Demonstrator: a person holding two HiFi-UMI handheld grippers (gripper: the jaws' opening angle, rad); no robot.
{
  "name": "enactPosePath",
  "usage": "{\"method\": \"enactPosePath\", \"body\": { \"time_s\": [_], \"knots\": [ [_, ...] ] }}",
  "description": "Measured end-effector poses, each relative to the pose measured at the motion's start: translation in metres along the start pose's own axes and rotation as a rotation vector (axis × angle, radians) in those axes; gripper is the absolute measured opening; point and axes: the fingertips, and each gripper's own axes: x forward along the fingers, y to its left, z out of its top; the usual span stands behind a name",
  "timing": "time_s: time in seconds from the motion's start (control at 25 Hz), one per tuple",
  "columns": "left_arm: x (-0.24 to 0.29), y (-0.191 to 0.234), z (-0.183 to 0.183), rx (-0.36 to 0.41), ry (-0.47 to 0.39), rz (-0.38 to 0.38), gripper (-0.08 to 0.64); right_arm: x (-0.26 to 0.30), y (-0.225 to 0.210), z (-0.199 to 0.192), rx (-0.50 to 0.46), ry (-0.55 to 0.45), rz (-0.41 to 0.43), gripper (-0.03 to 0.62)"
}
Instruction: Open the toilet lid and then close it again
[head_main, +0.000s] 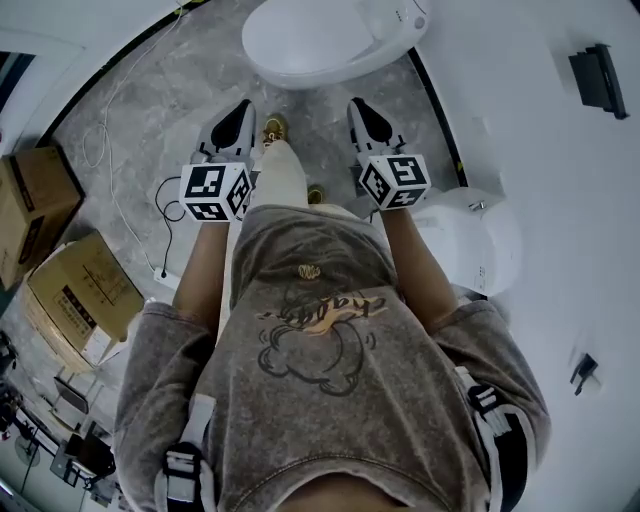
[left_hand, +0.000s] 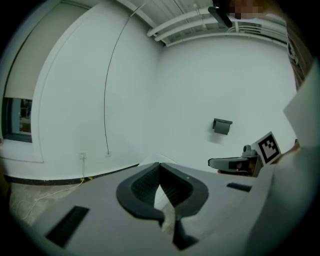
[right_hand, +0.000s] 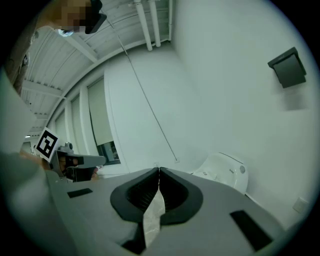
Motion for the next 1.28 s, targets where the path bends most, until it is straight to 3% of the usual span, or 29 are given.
{"method": "enactPosePath", "body": {
  "time_s": [0.28, 0.48, 0.96, 1.28],
  "knots": [
    [0.076, 0.057, -0.040, 0.008, 0.076, 0.007, 0.009, 0.080, -0.040, -0.039, 0.016, 0.061, -0.013, 0.028],
    [0.136, 0.088, -0.086, -0.018, 0.131, -0.017, 0.009, 0.134, -0.074, -0.091, 0.012, 0.141, -0.017, 0.028],
    [0.254, 0.162, -0.263, -0.065, 0.269, -0.035, 0.009, 0.246, -0.130, -0.279, 0.083, 0.297, -0.047, 0.028],
    [0.299, 0.189, -0.361, -0.061, 0.367, -0.055, 0.009, 0.301, -0.149, -0.359, 0.107, 0.363, -0.044, 0.028]
  ]
}}
